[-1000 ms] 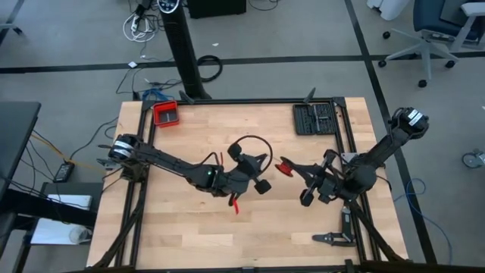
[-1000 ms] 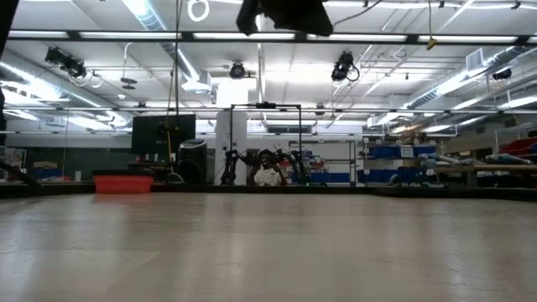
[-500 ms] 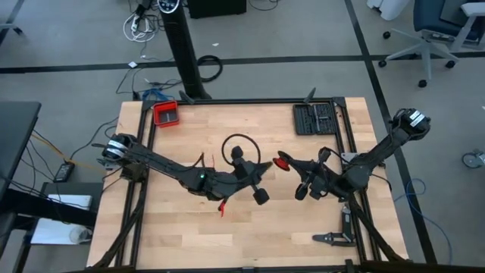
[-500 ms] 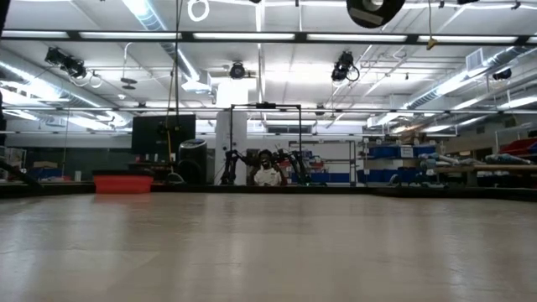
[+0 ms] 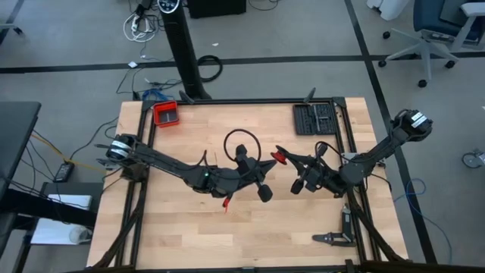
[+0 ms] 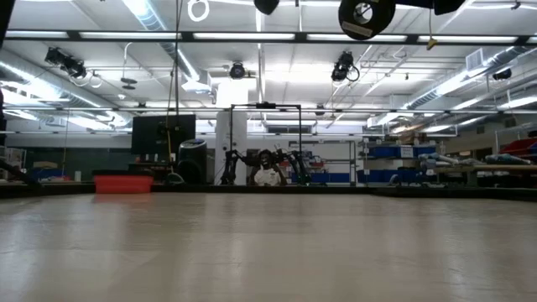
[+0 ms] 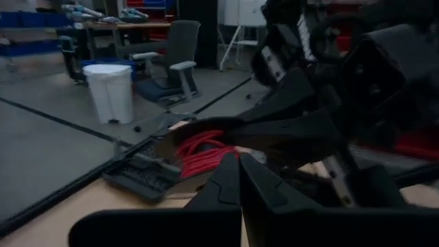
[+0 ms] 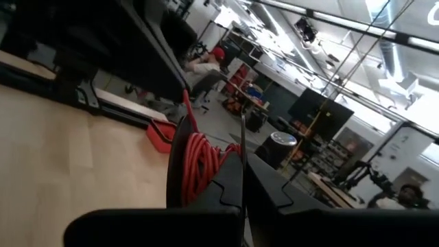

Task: Coil cords
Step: Coil the red wire onto the spool

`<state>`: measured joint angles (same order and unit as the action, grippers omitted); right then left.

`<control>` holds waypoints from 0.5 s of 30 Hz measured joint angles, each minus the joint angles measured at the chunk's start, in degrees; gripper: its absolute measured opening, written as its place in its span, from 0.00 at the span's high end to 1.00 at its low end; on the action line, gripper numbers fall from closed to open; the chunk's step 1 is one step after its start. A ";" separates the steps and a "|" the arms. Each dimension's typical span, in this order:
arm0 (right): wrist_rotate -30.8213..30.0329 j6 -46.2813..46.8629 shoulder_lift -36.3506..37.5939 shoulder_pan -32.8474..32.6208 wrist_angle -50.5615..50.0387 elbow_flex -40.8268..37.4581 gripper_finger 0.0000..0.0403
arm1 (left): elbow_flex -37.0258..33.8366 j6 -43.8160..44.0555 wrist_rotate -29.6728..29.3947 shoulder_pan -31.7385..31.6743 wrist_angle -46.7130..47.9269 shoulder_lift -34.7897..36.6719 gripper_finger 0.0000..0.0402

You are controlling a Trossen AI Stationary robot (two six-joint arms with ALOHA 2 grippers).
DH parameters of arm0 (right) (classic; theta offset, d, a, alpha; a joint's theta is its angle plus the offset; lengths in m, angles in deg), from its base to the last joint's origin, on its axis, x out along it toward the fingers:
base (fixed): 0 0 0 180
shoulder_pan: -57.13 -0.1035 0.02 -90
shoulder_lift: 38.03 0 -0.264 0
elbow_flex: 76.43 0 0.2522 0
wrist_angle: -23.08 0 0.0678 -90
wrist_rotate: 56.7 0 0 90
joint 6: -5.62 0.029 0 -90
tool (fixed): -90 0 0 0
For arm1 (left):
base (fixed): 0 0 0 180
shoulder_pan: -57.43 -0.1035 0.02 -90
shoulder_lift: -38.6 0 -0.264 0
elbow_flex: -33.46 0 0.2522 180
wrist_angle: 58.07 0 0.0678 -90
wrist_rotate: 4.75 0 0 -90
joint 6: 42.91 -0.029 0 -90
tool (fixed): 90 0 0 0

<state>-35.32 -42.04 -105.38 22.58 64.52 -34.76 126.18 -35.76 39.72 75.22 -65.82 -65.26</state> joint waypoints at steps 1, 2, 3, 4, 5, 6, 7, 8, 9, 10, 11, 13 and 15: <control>0.55 0.35 0.00 0.20 -0.12 0.00 1.00 | 0.00 0.64 0.83 -0.36 -1.27 -0.57 1.00; 0.97 0.51 0.00 0.29 -0.32 0.00 1.00 | -0.01 0.82 1.66 -0.54 -1.94 -0.80 1.00; 1.09 0.53 -0.02 0.37 -0.76 -0.02 1.00 | -0.02 0.82 2.04 -0.62 -2.66 -1.15 1.00; 1.46 0.64 -0.02 0.50 -1.06 -0.05 1.00 | -0.02 0.81 2.41 -0.77 -4.50 -1.92 1.00; 1.84 1.02 0.00 0.59 -1.71 -0.01 1.00 | -0.02 0.42 2.69 -0.91 -6.07 -2.30 1.00; 1.72 1.29 -0.01 0.73 -2.43 -0.01 1.00 | -0.04 -0.56 2.59 -0.92 -7.03 -2.56 1.00; 1.32 1.33 -0.04 0.85 -2.62 -0.01 1.00 | -0.04 -1.39 2.44 -0.90 -8.16 -2.80 1.00; 1.12 1.54 -0.01 0.96 -2.92 -0.01 1.00 | -0.05 -2.33 2.28 -0.90 -8.73 -2.84 1.00; 1.01 1.96 0.02 1.03 -3.28 0.00 1.00 | -0.07 -2.81 2.12 -0.90 -9.40 -2.84 1.00; 1.04 2.24 0.02 0.99 -3.46 0.02 1.00 | -0.07 -3.59 2.07 -0.85 -10.06 -2.84 1.00; 1.09 2.51 0.00 0.95 -3.64 0.02 1.00 | -0.07 -3.96 1.96 -0.74 -10.59 -2.84 1.00; 1.10 2.85 0.00 1.02 -3.65 0.03 1.00 | -0.10 -5.29 2.03 -0.50 -11.64 -2.86 1.00; 1.15 2.92 0.01 1.03 -4.02 0.05 1.00 | -0.11 -5.77 2.09 -0.36 -12.10 -2.86 1.00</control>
<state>-34.17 -39.13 -105.38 23.62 60.50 -34.71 126.07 -41.53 41.81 74.86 -77.92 -68.12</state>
